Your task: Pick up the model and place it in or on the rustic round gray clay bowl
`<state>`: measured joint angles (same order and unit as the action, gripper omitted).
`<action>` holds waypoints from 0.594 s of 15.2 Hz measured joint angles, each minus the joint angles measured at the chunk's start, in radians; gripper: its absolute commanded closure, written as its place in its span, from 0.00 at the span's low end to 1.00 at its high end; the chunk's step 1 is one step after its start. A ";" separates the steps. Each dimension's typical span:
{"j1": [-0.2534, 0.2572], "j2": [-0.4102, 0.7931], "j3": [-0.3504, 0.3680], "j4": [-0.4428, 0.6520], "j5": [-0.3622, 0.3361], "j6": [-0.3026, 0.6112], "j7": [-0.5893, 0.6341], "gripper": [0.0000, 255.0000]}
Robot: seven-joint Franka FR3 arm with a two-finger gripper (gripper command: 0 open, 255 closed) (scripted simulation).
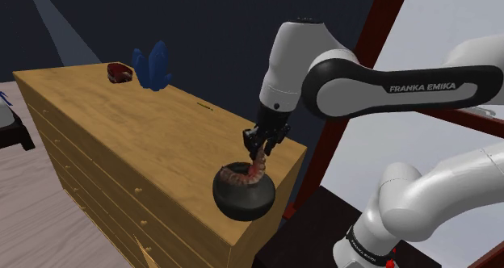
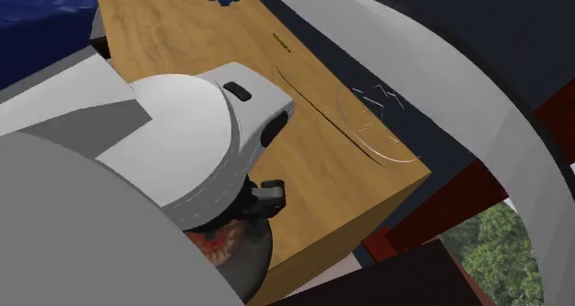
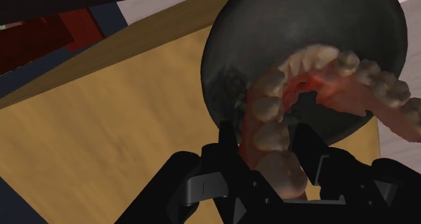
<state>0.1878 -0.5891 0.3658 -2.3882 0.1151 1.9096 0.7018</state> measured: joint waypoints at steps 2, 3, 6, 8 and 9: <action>0.004 -0.005 0.004 -0.030 0.005 0.024 0.003 1.00; 0.005 -0.004 0.007 -0.041 0.006 0.036 0.004 1.00; 0.007 -0.001 0.014 -0.078 0.010 0.077 0.007 1.00; 0.009 0.002 0.019 -0.100 0.013 0.102 0.010 1.00; 0.008 0.006 0.020 -0.112 0.013 0.118 0.010 1.00</action>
<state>0.1960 -0.5827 0.3862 -2.4999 0.1285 2.0272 0.7118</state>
